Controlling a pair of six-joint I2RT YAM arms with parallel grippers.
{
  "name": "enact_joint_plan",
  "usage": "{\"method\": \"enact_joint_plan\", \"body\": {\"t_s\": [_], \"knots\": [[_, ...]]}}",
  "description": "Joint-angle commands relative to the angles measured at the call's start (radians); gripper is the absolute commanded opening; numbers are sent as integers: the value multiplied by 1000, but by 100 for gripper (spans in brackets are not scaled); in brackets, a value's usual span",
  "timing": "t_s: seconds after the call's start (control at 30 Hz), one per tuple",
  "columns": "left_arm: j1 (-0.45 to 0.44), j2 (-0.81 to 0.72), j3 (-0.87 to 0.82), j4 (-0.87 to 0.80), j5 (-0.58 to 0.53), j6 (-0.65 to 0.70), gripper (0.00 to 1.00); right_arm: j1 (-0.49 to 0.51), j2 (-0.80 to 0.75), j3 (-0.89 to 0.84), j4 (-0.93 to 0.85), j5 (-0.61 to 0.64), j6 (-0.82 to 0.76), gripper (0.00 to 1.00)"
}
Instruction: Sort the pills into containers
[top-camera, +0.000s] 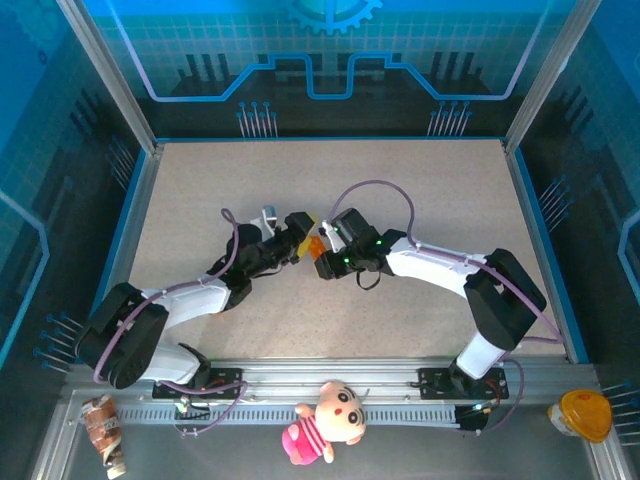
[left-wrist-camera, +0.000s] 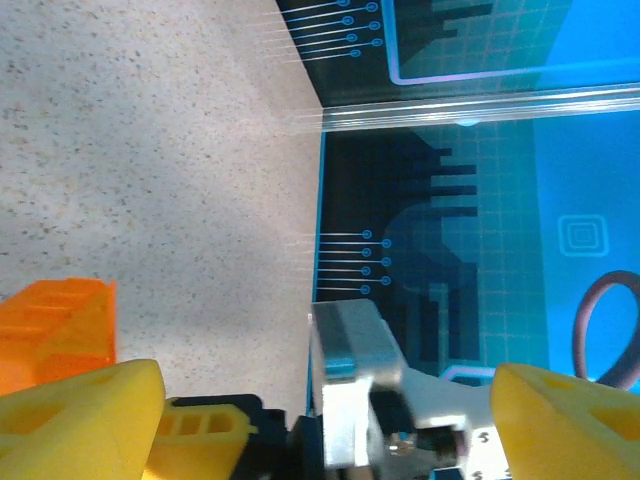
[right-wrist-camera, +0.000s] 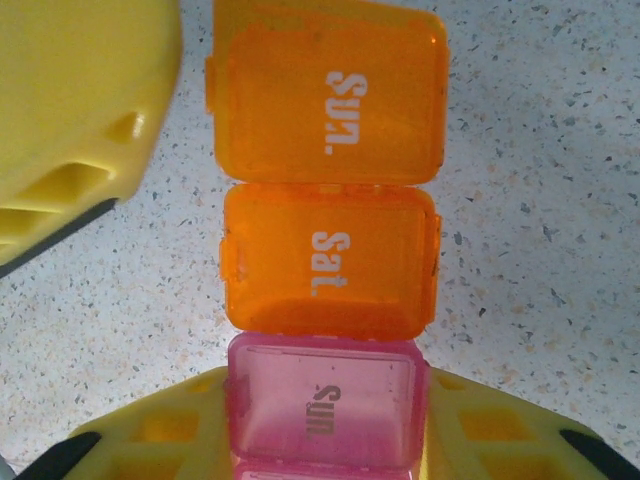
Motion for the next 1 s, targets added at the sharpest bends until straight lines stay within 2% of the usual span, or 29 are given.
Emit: {"method": "enact_joint_plan", "body": {"t_s": [0.0, 0.13, 0.3, 0.43, 0.7, 0.73, 0.87, 0.97], "knots": [[-10, -36, 31, 24, 2, -17, 85, 15, 7, -2, -6, 13, -3, 37], [-7, -114, 9, -80, -86, 23, 86, 3, -9, -16, -21, 37, -39, 37], [11, -248, 19, -361, -222, 138, 93, -52, 8, -17, -69, 12, -176, 41], [33, -286, 41, -492, -247, 206, 96, -62, 73, 11, -120, 19, -294, 41], [44, -296, 43, -529, -236, 232, 97, -62, 175, 70, -171, 50, -408, 43], [44, -294, 45, -532, -233, 233, 97, -63, 182, 73, -175, 55, -410, 46], [44, -291, 51, -537, -232, 239, 98, -58, 189, 70, -206, 95, -389, 73], [44, -286, 59, -542, -227, 247, 98, -57, 169, 47, -241, 148, -356, 81]]}}
